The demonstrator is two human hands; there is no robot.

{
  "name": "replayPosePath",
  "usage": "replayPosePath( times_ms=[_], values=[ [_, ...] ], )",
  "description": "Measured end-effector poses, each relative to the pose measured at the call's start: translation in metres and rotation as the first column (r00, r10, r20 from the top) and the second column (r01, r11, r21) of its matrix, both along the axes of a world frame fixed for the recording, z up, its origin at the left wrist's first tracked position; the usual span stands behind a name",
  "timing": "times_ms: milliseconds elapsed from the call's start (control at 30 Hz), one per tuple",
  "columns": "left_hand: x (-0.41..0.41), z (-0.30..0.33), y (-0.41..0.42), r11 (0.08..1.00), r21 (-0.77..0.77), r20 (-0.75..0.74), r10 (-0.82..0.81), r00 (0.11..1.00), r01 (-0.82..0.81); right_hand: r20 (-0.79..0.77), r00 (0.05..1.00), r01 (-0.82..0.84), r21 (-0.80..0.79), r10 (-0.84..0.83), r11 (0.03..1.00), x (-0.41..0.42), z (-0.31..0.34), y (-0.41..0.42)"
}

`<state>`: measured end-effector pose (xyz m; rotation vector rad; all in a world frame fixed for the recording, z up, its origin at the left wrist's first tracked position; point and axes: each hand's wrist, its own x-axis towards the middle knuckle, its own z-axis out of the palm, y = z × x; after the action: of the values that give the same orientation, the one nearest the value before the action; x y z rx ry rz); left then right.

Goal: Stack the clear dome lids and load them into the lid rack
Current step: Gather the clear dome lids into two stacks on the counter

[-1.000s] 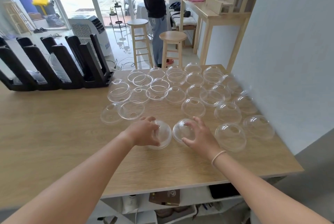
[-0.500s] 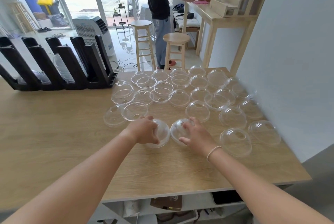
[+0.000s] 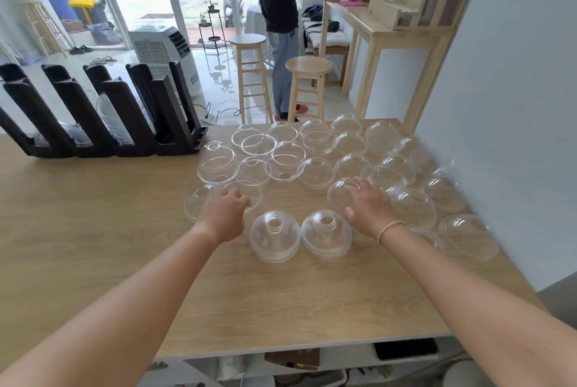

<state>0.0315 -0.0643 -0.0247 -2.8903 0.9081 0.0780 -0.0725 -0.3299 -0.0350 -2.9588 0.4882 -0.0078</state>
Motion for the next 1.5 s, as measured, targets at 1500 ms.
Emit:
replayPosePath(
  times_ms=[1500],
  values=[
    [-0.030, -0.028, -0.013, 0.237, -0.520, -0.820, 0.128, 0.557, -0.820, 0.164, 0.965, -0.248, 0.302, 0.206, 0.921, -0.025, -0.011, 0.051]
  ],
)
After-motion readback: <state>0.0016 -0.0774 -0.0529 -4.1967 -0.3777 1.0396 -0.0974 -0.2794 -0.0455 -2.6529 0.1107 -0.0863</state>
